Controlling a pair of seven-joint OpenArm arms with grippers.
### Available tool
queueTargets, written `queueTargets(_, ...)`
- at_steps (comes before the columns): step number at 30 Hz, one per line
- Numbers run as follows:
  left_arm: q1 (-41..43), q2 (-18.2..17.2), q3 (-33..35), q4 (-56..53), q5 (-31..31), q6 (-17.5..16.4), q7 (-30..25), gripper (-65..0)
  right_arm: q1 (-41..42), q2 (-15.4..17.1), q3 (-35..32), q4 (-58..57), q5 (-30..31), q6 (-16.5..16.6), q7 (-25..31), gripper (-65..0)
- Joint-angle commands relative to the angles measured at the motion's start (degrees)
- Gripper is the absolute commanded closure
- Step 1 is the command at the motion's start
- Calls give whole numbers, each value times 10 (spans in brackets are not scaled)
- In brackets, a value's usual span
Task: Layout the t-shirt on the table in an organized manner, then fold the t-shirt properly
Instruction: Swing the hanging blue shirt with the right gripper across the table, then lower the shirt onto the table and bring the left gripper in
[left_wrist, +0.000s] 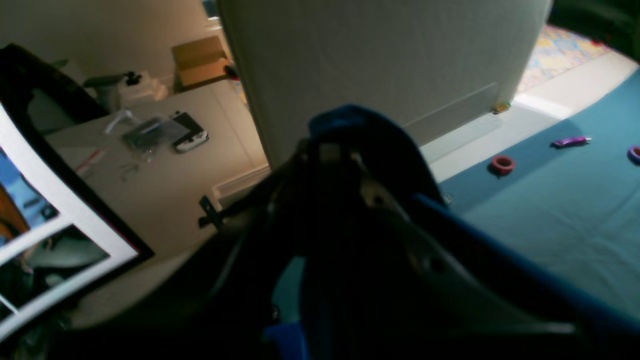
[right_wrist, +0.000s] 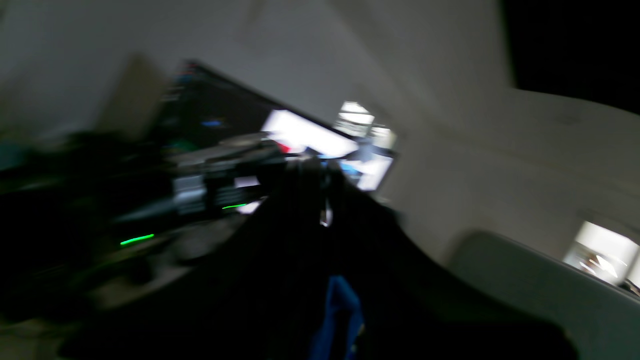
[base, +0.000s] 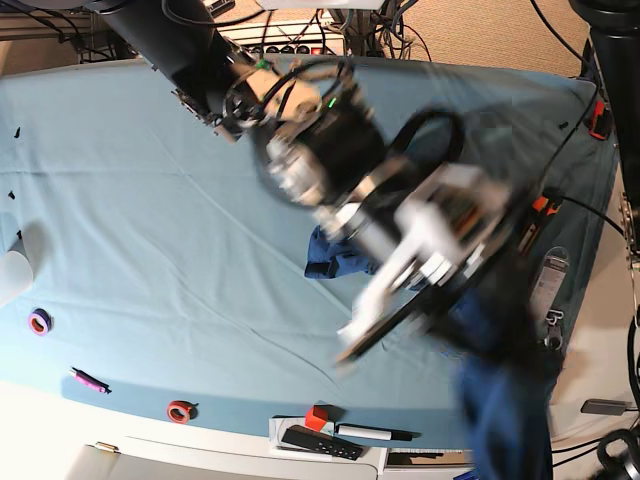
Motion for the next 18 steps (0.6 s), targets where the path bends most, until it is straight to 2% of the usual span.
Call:
queueTargets(1, -20, -2, -4, 8, -10, 2, -17, 0, 15, -7, 20, 7, -7, -16, 20, 0)
queueTargets(6, 6, 6, -4, 8, -12, 0, -20, 0, 14, -7, 63, 7, -7, -47, -3, 0)
queueTargets(10, 18, 20, -4, 8, -15, 0, -19, 0, 7, -7, 58, 7, -14, -45, -21, 0)
queueTargets(13, 22, 35, -4, 8, -30, -1, -17, 0, -3, -7, 58, 7, -57, -47, -51, 0)
queueTargets(18, 33, 78, -4, 8, -30, -2, -17, 0, -48, -3, 67, 7, -85, -52, -73, 0)
